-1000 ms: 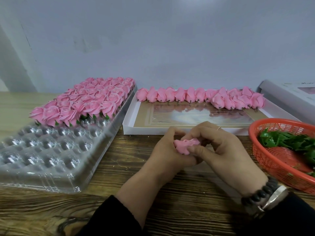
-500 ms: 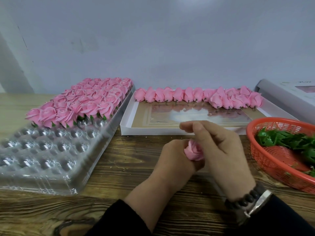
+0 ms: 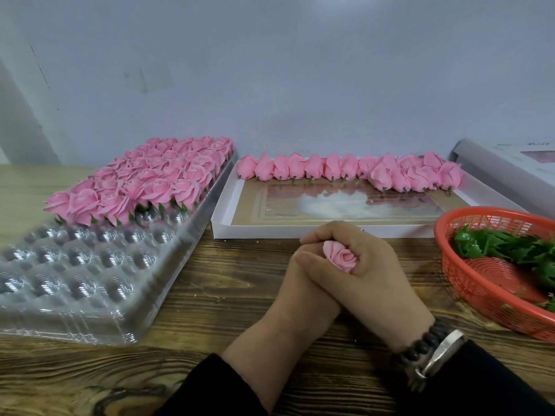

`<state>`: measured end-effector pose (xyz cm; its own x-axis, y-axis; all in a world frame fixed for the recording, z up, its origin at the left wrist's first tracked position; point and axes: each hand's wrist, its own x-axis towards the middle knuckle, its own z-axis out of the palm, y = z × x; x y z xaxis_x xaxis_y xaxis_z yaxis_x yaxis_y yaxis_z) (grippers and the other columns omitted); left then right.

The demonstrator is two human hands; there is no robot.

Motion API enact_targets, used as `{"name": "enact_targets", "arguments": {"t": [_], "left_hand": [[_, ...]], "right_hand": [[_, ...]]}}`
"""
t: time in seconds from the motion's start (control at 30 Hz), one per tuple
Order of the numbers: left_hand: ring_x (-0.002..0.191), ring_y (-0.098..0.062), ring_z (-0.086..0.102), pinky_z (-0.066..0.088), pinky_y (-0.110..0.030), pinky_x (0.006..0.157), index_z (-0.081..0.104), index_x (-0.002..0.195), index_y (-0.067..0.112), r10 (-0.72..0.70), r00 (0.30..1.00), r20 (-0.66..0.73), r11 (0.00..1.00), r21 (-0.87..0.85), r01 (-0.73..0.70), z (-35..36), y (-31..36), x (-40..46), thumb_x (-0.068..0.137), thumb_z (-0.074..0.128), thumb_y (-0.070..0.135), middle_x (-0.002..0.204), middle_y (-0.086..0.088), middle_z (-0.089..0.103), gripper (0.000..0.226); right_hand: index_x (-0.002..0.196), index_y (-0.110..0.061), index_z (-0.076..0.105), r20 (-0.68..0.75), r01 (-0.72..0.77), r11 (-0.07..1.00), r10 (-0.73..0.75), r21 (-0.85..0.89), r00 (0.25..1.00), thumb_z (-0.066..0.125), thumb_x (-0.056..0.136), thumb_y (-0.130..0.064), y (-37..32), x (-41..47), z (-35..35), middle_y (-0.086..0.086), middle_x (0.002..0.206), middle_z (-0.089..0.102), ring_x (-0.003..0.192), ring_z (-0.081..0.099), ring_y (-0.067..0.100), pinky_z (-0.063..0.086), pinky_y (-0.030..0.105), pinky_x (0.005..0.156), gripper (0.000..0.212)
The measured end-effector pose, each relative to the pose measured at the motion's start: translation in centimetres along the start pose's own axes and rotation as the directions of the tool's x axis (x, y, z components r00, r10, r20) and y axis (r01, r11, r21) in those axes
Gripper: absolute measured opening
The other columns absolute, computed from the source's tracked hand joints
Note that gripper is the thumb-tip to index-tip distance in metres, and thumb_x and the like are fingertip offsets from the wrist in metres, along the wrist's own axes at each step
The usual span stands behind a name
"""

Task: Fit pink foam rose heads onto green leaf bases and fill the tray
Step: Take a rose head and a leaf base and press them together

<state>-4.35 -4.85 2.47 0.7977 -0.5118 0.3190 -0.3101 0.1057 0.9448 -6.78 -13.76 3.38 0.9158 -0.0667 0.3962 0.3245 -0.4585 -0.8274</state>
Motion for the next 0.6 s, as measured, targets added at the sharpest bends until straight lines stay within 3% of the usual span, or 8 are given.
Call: {"name": "enact_targets", "arguments": {"t": [0.13,0.23,0.33,0.4,0.47,0.53,0.6], "left_hand": [[0.067,-0.012,0.056,0.047,-0.019,0.061,0.06,0.077,-0.014,0.02,0.996,-0.085,1.0,-0.014,-0.021,-0.2,0.1,0.1,0.084,0.052,-0.016,0.071,-0.012,0.058,0.01],[0.061,-0.007,0.054,0.046,-0.016,0.057,0.061,0.071,-0.001,0.068,0.995,-0.075,0.997,-0.027,-0.071,-0.5,0.2,0.1,0.083,0.053,-0.017,0.065,-0.006,0.057,0.021],[0.063,-0.014,0.052,0.044,-0.016,0.056,0.059,0.073,-0.008,0.069,0.996,-0.064,0.997,-0.024,-0.07,-0.7,0.3,0.1,0.079,0.054,-0.019,0.066,-0.014,0.053,0.014],[0.064,-0.017,0.053,0.046,-0.02,0.055,0.058,0.073,-0.008,0.04,0.995,-0.094,0.999,-0.008,-0.041,-0.8,0.2,0.2,0.081,0.055,-0.015,0.066,-0.016,0.056,0.011],[0.064,-0.018,0.058,0.049,-0.027,0.054,0.059,0.073,-0.005,0.026,0.994,-0.106,0.997,0.069,-0.019,-0.9,0.1,0.3,0.084,0.058,-0.004,0.065,-0.014,0.062,0.011],[0.063,-0.006,0.06,0.047,-0.019,0.053,0.061,0.071,0.007,0.026,0.995,-0.093,0.992,0.127,-0.014,-0.7,-0.1,0.1,0.086,0.058,0.003,0.063,0.001,0.064,0.016],[0.064,-0.002,0.06,0.047,-0.015,0.056,0.062,0.072,0.008,0.028,0.998,-0.065,0.986,0.168,-0.017,-0.3,-0.2,0.2,0.089,0.053,0.0,0.065,0.004,0.063,0.02]], "right_hand": [[0.098,-0.044,0.056,0.11,-0.033,0.999,0.035,-0.02,0.993,0.056,0.054,-0.067,0.4,0.2,-0.5,-0.02,0.089,0.066,0.085,0.061,-0.005,0.046,0.012,0.071,0.05],[0.112,-0.051,0.048,0.163,-0.034,0.998,0.041,-0.046,0.986,0.058,0.054,-0.069,0.8,0.3,-1.0,-0.024,0.093,0.064,0.093,0.057,-0.008,0.045,0.015,0.081,0.062],[0.126,-0.051,0.038,0.197,-0.03,0.999,0.037,-0.037,0.98,0.064,0.059,-0.064,0.9,0.1,-1.3,-0.026,0.112,0.058,0.105,0.053,-0.011,0.042,0.015,0.091,0.074],[0.128,-0.04,0.044,0.131,0.022,0.999,-0.028,0.046,0.991,0.062,0.063,-0.061,0.6,-0.2,-1.1,-0.023,0.119,0.057,0.107,0.052,-0.012,0.041,0.008,0.088,0.071],[0.121,-0.03,0.056,0.002,0.085,0.987,-0.086,0.133,0.996,0.053,0.072,-0.057,0.3,-0.5,-0.7,-0.019,0.113,0.063,0.103,0.056,-0.011,0.041,0.003,0.078,0.056],[0.11,-0.03,0.064,-0.112,0.126,0.982,-0.111,0.138,0.987,0.045,0.079,-0.051,0.0,-0.7,-0.1,-0.017,0.098,0.068,0.096,0.061,-0.005,0.044,0.007,0.075,0.042],[0.099,-0.036,0.067,-0.177,0.146,0.987,-0.133,0.065,0.975,0.041,0.083,-0.047,-0.1,-0.6,0.4,-0.02,0.09,0.068,0.093,0.062,-0.001,0.046,0.016,0.08,0.033]]}}
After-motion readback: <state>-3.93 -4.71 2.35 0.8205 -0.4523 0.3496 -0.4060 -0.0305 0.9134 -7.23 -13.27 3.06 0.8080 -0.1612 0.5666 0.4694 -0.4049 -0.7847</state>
